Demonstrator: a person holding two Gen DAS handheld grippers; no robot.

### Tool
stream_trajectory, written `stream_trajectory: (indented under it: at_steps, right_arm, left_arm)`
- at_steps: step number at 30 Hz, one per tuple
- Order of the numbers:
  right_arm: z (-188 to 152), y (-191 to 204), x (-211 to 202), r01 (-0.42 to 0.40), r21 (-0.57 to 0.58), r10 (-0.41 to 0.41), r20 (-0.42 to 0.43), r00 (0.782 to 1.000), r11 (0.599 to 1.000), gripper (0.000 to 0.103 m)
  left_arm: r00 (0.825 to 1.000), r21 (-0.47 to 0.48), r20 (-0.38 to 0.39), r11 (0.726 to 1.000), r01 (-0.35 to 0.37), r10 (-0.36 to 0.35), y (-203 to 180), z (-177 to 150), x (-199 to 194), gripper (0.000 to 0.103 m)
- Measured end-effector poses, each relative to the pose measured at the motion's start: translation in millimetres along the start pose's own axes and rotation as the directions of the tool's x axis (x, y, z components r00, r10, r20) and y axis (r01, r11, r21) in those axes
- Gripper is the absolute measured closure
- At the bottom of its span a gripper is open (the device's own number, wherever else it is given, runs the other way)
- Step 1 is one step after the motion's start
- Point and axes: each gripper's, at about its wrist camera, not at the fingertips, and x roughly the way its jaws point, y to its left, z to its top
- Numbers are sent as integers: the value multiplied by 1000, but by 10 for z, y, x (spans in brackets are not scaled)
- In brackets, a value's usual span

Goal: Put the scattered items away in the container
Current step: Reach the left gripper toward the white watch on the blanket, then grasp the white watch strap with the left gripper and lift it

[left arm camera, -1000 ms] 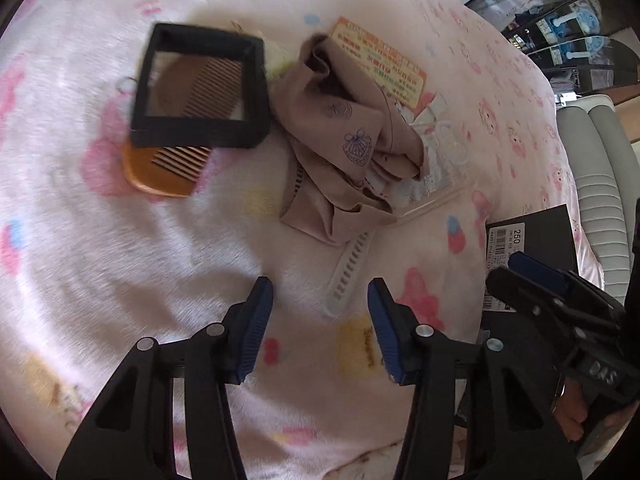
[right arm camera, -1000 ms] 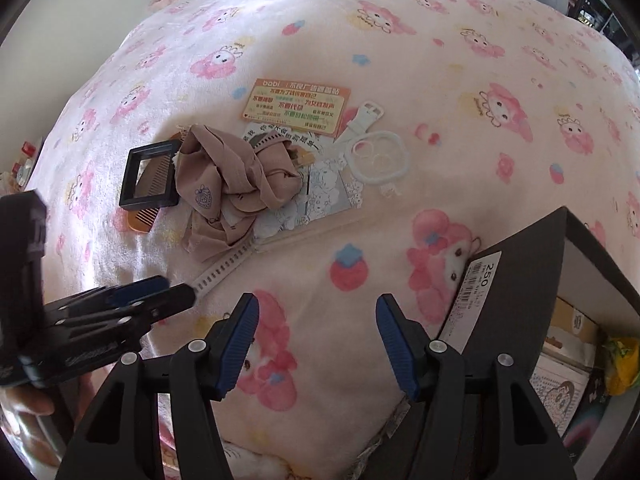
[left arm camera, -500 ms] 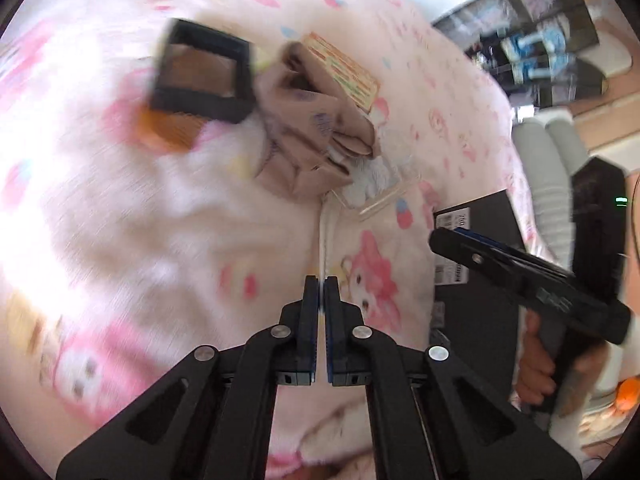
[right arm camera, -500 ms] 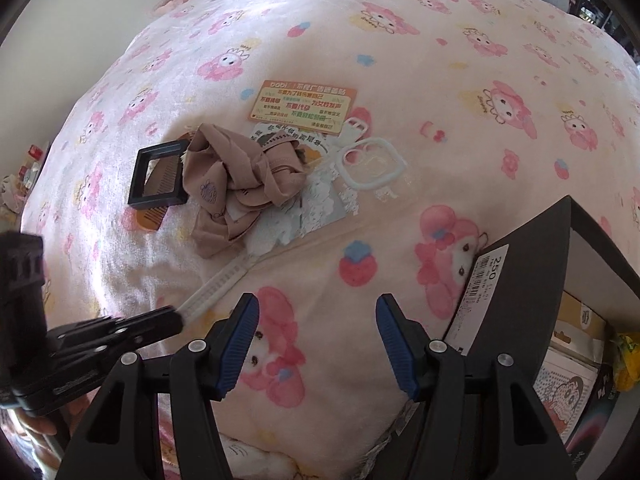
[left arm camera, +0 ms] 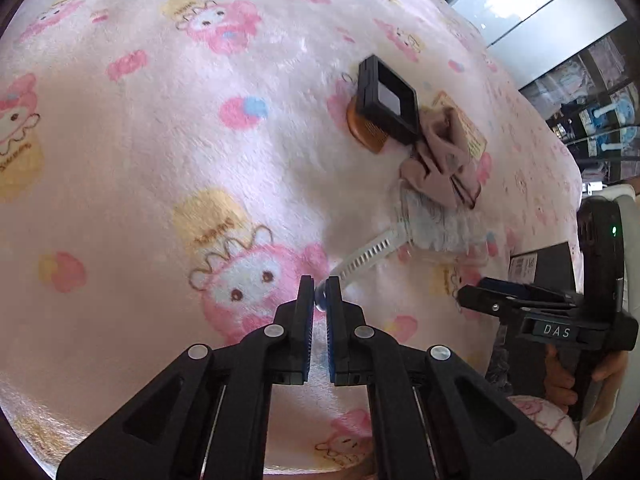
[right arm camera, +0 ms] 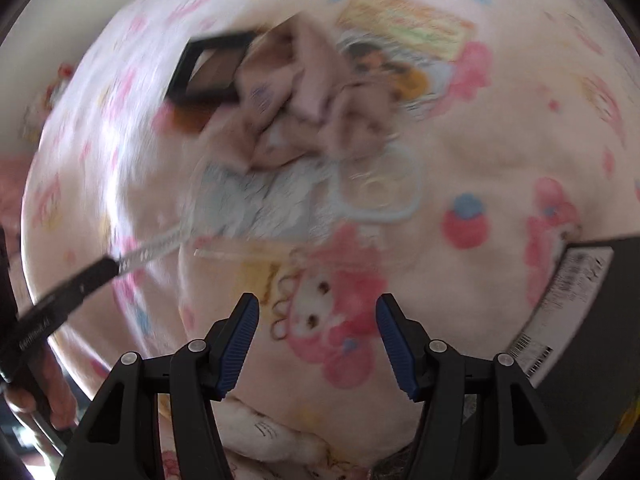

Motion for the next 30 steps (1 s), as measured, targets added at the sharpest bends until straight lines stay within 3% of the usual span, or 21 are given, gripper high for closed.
stream_trajectory:
  at_steps: [2, 6, 11, 13, 15, 17, 21, 25, 27, 30]
  right_arm:
    - [66, 103, 70, -28, -37, 27, -20, 999, 999, 46]
    - [302, 30, 164, 78, 23, -78, 4, 997, 997, 49]
    - [469, -121, -177, 34, 136, -62, 207, 976, 990, 49]
    - [510, -153, -244, -11, 156, -27, 238, 971, 988, 49]
    - [536, -144, -216, -18, 157, -15, 201, 979, 987, 49]
    - [506, -102, -195, 2, 153, -29, 178, 984, 988, 49]
    - [404, 38, -172, -5, 108, -8, 120, 993, 994, 49]
    - [401, 168, 27, -31, 58, 31, -5, 999, 998, 49]
    - [444, 229, 137, 17, 54, -15, -24, 1000, 998, 49]
    - [546, 308, 199, -9, 65, 9, 1, 1000, 998, 49]
  left_arm:
    - [1000, 0, -16, 1000, 23, -23, -21, -23, 50, 95]
    - [996, -27, -41, 997, 76, -77, 68, -38, 113, 92]
    - [983, -59, -74, 985, 164, -168, 75, -4, 244, 91]
    - [979, -85, -80, 980, 182, -189, 185, -31, 251, 78]
    - [970, -98, -94, 971, 217, -226, 169, -6, 333, 77]
    - [972, -81, -98, 976, 204, -212, 138, -3, 372, 101]
    - [972, -69, -42, 971, 227, -230, 215, -27, 111, 102]
    - [983, -55, 44, 982, 178, -176, 333, 33, -269, 102]
    - [981, -51, 70, 981, 185, -181, 392, 53, -414, 102]
    - [985, -34, 81, 988, 153, -150, 481, 36, -528, 102]
